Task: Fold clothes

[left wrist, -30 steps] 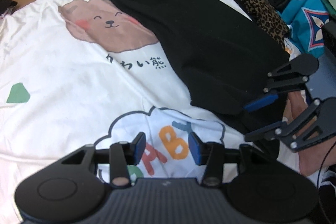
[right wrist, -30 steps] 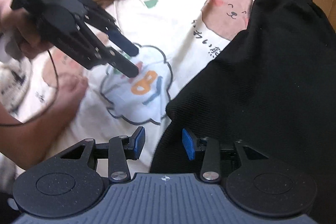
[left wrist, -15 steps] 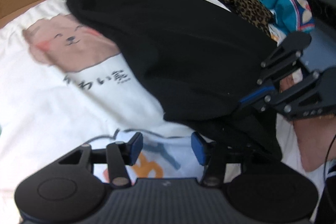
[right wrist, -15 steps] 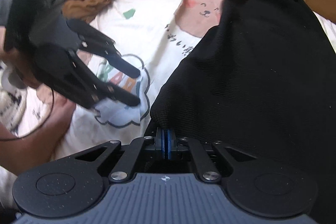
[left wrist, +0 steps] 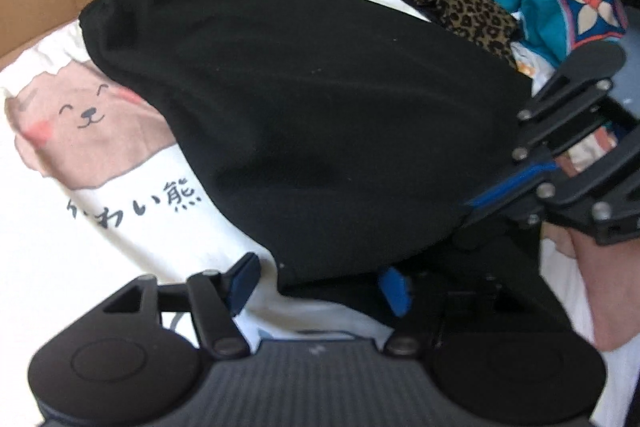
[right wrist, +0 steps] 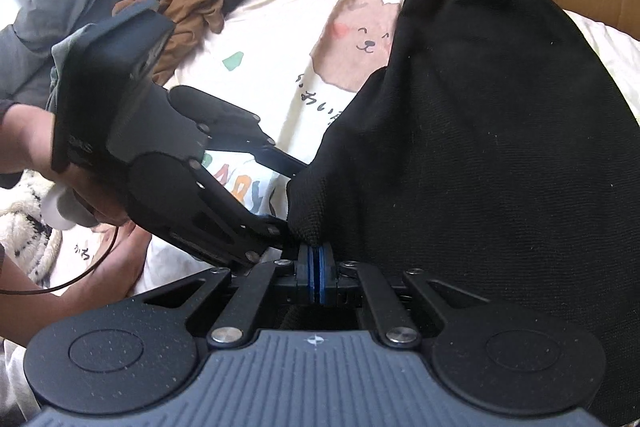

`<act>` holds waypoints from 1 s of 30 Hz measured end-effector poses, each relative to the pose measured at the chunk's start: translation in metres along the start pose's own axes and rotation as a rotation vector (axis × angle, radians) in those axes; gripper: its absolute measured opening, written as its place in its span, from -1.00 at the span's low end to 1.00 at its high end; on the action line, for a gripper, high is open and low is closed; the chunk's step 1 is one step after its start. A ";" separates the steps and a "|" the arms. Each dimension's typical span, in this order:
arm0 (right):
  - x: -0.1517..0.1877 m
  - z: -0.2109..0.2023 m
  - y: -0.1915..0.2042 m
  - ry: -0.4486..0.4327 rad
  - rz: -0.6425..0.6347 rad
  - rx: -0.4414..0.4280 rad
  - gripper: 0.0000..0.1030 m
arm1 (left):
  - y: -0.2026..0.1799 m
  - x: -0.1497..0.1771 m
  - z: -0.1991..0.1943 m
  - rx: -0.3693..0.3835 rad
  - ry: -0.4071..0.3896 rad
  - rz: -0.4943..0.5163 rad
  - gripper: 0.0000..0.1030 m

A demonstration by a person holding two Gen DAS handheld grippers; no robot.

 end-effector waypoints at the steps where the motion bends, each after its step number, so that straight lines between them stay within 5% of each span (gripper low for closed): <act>1: 0.000 -0.001 -0.001 0.000 0.002 0.001 -0.99 | 0.001 0.000 0.001 -0.003 -0.003 -0.007 0.32; 4: 0.001 -0.003 -0.003 0.001 0.011 0.004 -0.99 | 0.004 0.001 0.001 0.004 -0.016 -0.042 0.24; 7: 0.003 -0.004 -0.006 0.007 0.023 0.010 -0.99 | 0.009 0.002 -0.002 0.021 -0.027 -0.070 -0.25; 9: 0.004 -0.003 -0.007 0.018 0.028 0.010 -0.98 | 0.015 0.002 -0.007 0.033 -0.027 -0.107 -0.80; 14: 0.006 -0.002 -0.002 0.041 0.022 -0.010 -0.88 | 0.031 -0.001 -0.025 0.049 -0.057 -0.188 -0.88; 17: 0.007 -0.003 0.003 0.043 0.020 -0.037 -0.51 | 0.039 0.000 -0.031 0.049 -0.052 -0.236 -0.90; 24: 0.004 -0.008 0.007 0.031 0.044 -0.081 -0.48 | 0.049 0.006 -0.036 0.059 -0.035 -0.278 -0.91; 30: 0.031 0.010 -0.028 0.174 0.083 0.068 -0.48 | 0.049 0.013 -0.041 0.057 -0.007 -0.242 -0.92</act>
Point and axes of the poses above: each gripper's, at about its wrist camera, not at the fingertips, and z roughly the way its jaws point, y to its left, x to its underside, the point moved 8 cm from there along z, roughly the way its jaws point, and after that the axes turned 15 degrees about -y, right-handed, at the moved point
